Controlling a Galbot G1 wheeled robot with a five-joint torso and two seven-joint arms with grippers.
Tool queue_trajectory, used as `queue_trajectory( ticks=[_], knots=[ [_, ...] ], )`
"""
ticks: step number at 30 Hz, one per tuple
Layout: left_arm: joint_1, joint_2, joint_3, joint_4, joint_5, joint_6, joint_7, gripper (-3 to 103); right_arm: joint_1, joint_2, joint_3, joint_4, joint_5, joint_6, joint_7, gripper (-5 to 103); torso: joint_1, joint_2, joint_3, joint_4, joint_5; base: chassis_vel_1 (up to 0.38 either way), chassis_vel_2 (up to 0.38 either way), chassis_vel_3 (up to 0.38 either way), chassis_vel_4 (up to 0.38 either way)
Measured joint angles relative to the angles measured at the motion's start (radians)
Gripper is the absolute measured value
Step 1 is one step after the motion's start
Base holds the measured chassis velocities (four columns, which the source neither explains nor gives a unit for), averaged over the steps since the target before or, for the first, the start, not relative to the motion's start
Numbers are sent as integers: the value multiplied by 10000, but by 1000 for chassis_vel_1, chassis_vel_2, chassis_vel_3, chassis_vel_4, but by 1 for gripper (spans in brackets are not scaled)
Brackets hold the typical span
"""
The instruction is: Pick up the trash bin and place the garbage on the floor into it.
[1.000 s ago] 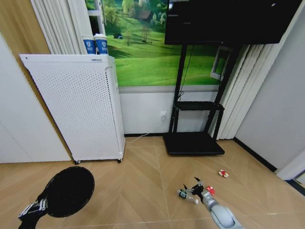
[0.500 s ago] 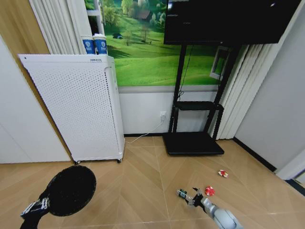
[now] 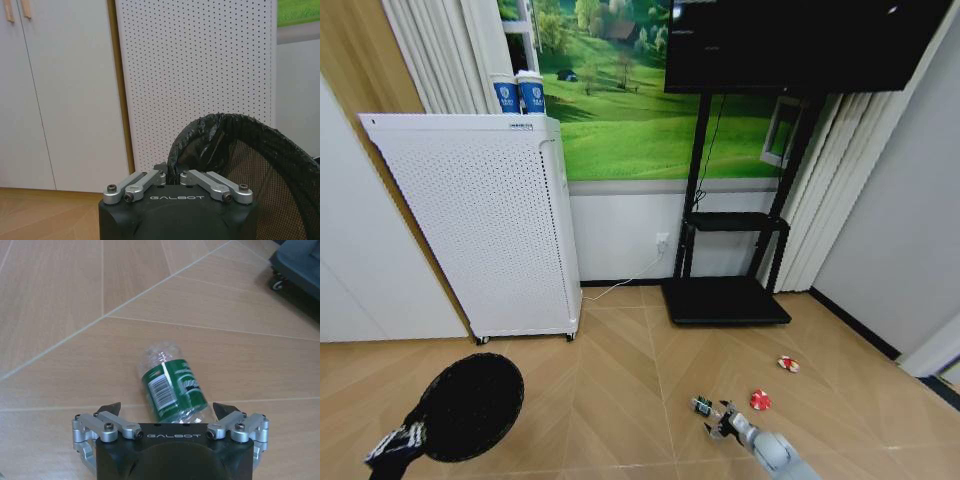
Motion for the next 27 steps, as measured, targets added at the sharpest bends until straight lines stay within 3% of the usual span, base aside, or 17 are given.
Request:
queue_trajectory(
  ticks=[4, 12, 13, 15, 16, 19, 23, 26, 27],
  knots=[
    [34, -1, -85, -44, -39, -2, -6, 7, 149, 229, 32, -386, -188, 17, -16, 96, 0, 0, 0, -5, -7, 0, 0, 0, 0],
    [-86, 76, 48, 12, 0, 6, -23, 7, -557, -269, 550, 659, 126, 63, -243, 65, -1, 1, -1, -8, -6, 0, 0, 0, 0],
    [-86, 76, 48, 12, 0, 6, -23, 7, -557, -269, 550, 659, 126, 63, -243, 65, -1, 1, -1, -8, -6, 0, 0, 0, 0],
    [-161, 73, 125, -45, 8, 52, -41, 7, -709, -361, 688, 851, 166, 63, -296, 54, -1, 1, -1, -7, -3, 0, 0, 0, 0],
    [-161, 73, 125, -45, 8, 52, -41, 7, -709, -361, 688, 851, 166, 63, -296, 54, -1, 1, -1, -7, -3, 0, 0, 0, 0],
    [-174, 128, 91, -51, -39, 71, -52, 7, -821, -445, 884, 1015, 76, 73, -493, 37, -1, 1, -1, -3, -2, 0, 0, 0, 0],
    [-132, 194, 53, -28, -188, 71, -66, 7, -874, -488, 1004, 1173, 76, 146, -523, 27, -1, 1, 0, -4, -2, 0, 0, 0, 0],
    [-216, 316, 81, 52, -331, 156, -184, 7, -1024, -526, 1238, 1749, 429, 219, -529, 20, -1, 1, 0, 0, 0, 0, 0, 0, 0],
    [-329, 403, 173, 76, -484, 300, -288, 7, -1221, -649, 1339, 2350, 1049, 165, -575, 18, -1, 1, 0, 3, 0, 0, 0, 0, 0]
  ],
)
